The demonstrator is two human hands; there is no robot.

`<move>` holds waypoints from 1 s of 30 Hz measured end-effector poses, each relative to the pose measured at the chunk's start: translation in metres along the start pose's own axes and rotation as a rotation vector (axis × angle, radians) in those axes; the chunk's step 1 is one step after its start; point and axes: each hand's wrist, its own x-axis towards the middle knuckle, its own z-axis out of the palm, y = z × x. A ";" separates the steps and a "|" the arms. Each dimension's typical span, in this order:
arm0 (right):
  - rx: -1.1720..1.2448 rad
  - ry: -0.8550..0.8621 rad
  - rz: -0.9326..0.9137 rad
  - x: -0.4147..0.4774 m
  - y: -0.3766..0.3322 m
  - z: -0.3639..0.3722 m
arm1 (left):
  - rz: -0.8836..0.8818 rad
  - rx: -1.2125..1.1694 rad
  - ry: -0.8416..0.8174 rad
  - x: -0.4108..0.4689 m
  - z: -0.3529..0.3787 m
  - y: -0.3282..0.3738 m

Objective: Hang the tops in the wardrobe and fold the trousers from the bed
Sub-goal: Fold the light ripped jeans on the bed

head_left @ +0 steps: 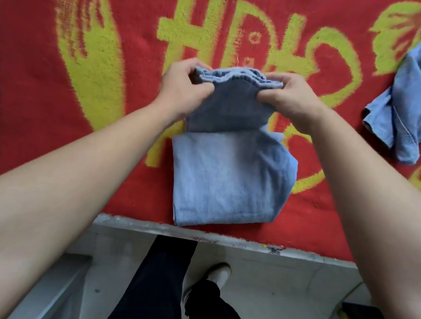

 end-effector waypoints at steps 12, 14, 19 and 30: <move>-1.244 -0.519 -0.125 -0.110 0.072 0.042 | 0.401 0.822 -0.620 -0.154 0.008 -0.076; -1.139 -0.523 -0.082 -0.101 0.059 0.040 | 0.236 0.663 -0.507 -0.144 0.010 -0.069; -0.996 -0.222 -0.175 -0.053 0.038 0.023 | 0.205 0.770 -0.232 -0.087 0.014 -0.052; -1.087 -0.354 0.088 -0.017 0.044 0.036 | -0.060 0.936 -0.571 -0.051 0.036 -0.039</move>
